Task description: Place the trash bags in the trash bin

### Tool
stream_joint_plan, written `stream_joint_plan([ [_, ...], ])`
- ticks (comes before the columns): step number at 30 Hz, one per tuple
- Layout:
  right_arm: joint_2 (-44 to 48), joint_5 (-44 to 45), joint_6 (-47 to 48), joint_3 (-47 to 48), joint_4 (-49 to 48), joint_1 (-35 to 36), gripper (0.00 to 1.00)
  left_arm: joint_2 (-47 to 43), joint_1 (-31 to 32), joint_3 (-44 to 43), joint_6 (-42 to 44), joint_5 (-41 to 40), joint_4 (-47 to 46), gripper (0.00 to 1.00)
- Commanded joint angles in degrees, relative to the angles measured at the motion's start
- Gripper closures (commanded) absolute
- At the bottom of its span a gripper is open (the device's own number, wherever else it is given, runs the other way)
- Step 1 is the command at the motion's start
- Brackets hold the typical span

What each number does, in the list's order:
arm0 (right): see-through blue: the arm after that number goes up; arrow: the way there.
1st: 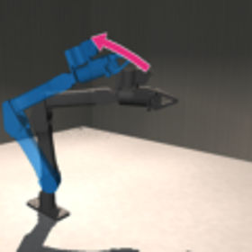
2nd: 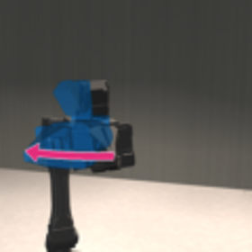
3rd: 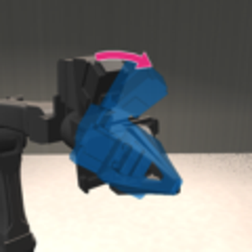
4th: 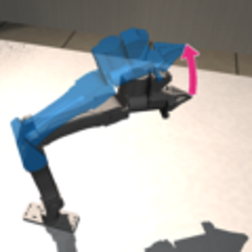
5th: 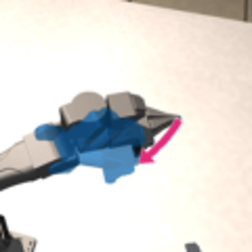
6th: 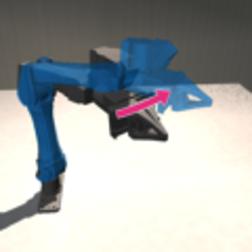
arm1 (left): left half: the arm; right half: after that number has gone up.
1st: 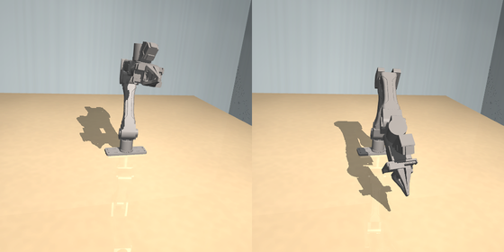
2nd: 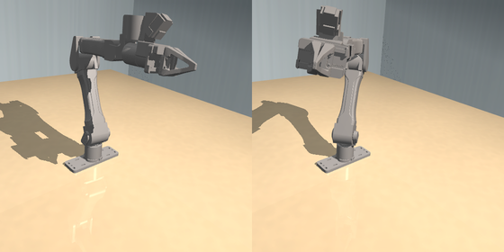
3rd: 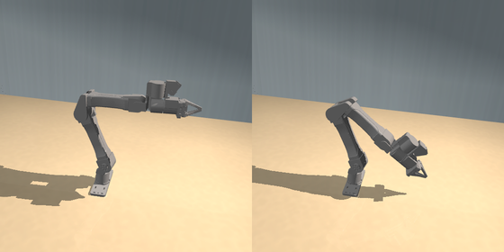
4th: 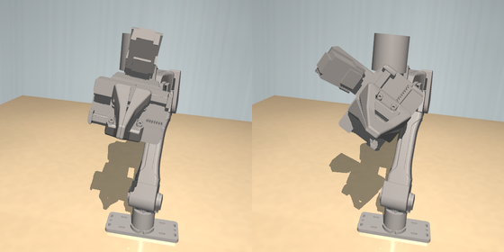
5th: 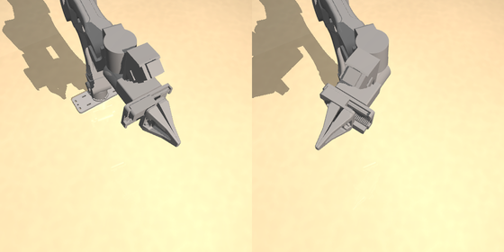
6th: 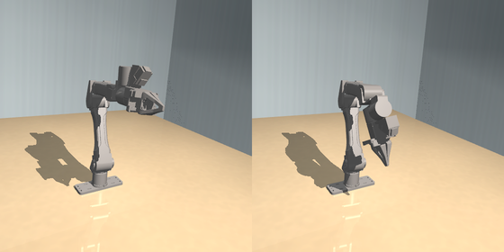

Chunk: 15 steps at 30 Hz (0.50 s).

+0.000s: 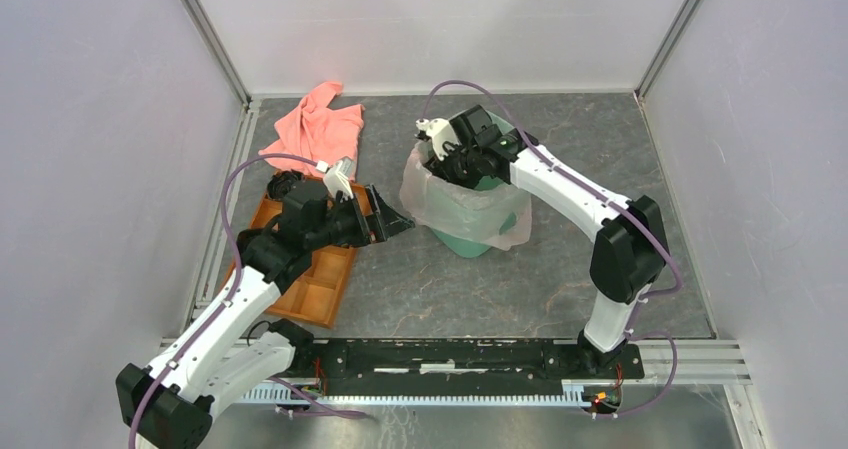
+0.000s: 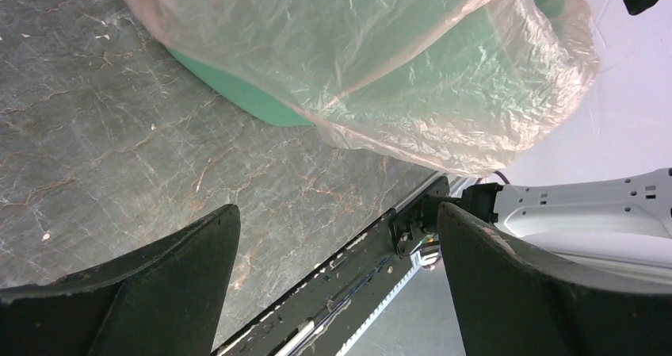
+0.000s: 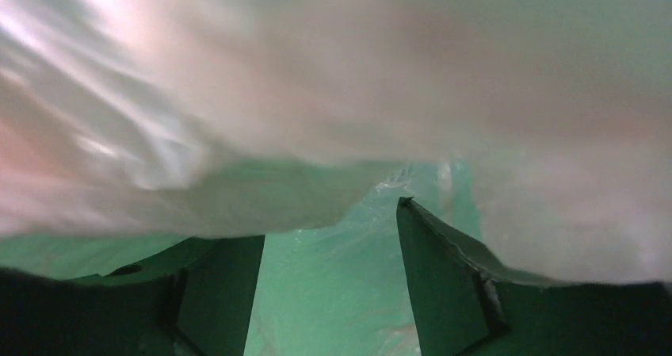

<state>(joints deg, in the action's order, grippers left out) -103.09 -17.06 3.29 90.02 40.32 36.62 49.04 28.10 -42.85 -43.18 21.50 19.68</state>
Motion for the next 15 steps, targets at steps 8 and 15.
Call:
stream_joint_plan([
  [8, 2.73, 32.30, 0.22, -0.11, -1.16, -5.16, 0.22, -0.22, 0.49, -1.36, -0.80, 0.07, -1.46, 0.00],
  [15, 0.93, 19.55, 1.14, -1.83, -1.64, -4.10, 0.18, -0.89, 0.56, -1.80, -0.03, -0.79, 0.31, 0.00],
])
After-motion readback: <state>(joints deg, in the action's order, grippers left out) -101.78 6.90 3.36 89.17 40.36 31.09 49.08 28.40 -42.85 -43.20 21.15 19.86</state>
